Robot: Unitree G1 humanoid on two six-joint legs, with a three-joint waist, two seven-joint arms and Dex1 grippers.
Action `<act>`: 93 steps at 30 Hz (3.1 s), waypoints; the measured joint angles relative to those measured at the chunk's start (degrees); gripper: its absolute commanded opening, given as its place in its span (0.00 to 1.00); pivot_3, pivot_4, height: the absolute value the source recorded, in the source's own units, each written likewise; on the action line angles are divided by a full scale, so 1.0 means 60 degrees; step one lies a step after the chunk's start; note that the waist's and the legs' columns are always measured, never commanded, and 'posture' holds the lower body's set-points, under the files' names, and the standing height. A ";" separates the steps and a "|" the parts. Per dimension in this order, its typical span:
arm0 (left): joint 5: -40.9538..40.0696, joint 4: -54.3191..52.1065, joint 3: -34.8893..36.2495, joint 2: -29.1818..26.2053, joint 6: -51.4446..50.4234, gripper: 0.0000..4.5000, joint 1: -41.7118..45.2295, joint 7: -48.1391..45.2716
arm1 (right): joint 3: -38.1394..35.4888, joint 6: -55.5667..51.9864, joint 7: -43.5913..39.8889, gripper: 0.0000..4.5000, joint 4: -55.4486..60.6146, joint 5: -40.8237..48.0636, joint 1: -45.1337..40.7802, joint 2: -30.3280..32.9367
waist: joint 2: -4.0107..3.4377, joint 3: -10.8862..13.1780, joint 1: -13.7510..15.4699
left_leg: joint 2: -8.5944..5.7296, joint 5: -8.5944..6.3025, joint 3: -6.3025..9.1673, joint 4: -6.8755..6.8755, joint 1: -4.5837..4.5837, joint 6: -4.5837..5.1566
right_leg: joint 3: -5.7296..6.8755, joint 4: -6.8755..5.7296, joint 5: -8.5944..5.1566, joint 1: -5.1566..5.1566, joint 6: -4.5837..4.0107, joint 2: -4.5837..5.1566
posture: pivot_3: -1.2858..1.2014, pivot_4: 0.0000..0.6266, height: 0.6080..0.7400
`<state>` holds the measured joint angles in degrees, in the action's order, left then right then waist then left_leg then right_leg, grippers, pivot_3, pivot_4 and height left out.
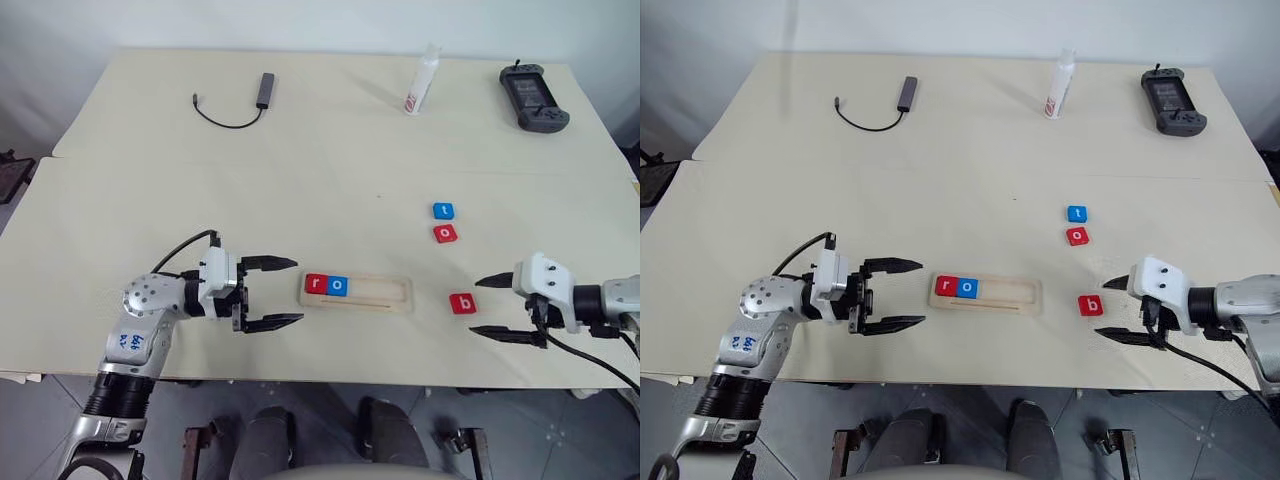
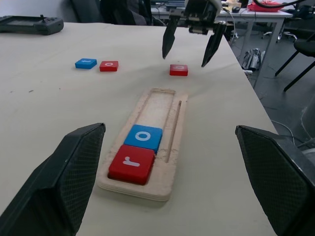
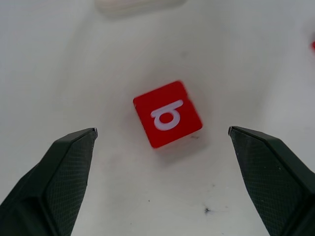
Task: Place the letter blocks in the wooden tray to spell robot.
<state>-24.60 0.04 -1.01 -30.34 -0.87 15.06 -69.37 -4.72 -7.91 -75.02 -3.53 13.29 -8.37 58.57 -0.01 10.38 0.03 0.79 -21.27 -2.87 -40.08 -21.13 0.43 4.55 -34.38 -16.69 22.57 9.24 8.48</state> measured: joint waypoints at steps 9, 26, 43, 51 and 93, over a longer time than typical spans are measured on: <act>-0.0042 -0.0466 0.0030 -0.0159 -0.0302 1.00 -0.0315 0.0184 | 0.0507 0.0992 -0.0225 0.87 -0.1306 -0.0204 -0.0867 -0.0542 | -0.0001 0.0000 -0.0005 | 0.0004 0.0003 0.0004 -0.0007 0.0004 -0.0007 | 0.0008 -0.0001 0.0000 -0.0009 0.0000 -0.0001 | 0.52 0.24 1.00; -0.0042 -0.0624 0.0185 -0.0317 -0.0237 1.00 -0.0417 0.0298 | 0.0762 0.0122 -0.0619 0.33 -0.0771 0.0148 -0.1923 -0.0801 | -0.0011 0.0003 -0.0026 | 0.0011 0.0006 0.0003 -0.0017 0.0007 -0.0011 | 0.0007 -0.0010 0.0002 -0.0006 -0.0004 -0.0002 | 0.52 0.24 1.00; -0.0032 -0.0625 0.0351 -0.0166 0.0060 1.00 -0.0893 0.0811 | 0.3560 -0.3724 0.1408 0.33 0.1416 -0.0393 -0.3808 -0.2778 | -0.0011 0.0002 -0.0013 | 0.0000 0.0005 0.0024 -0.0016 -0.0014 -0.0011 | 0.0025 -0.0008 0.0005 0.0001 -0.0009 0.0003 | 0.52 0.24 1.00; -0.0027 -0.0644 0.0347 -0.0119 0.0137 1.00 -0.1135 0.0952 | 0.3786 -0.3951 0.1701 0.33 0.1430 -0.0622 -0.4078 -0.3205 | -0.0011 0.0002 -0.0032 | 0.0003 0.0006 0.0022 -0.0015 -0.0012 -0.0013 | 0.0024 -0.0009 0.0005 0.0002 -0.0009 0.0001 | 0.52 0.24 1.00; -0.0137 0.0197 0.1264 -0.0338 -0.0068 1.00 -0.0713 0.1440 | -0.4593 0.0301 0.3493 0.99 0.2882 0.1885 0.3910 -0.3908 | -0.0022 -0.0005 0.0162 | 0.0005 0.0003 -0.0012 -0.0002 0.0022 -0.0009 | -0.0009 -0.0017 0.0006 -0.0007 -0.0010 -0.0004 | 0.52 0.24 1.00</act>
<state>-25.43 1.22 6.57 -32.37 -1.28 10.79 -60.73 -32.28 -6.11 -54.07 13.76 24.60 15.08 35.13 -0.14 10.35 1.00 0.82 -21.25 -2.94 -40.09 -20.99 0.38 4.50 -34.48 -16.66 22.52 9.18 8.46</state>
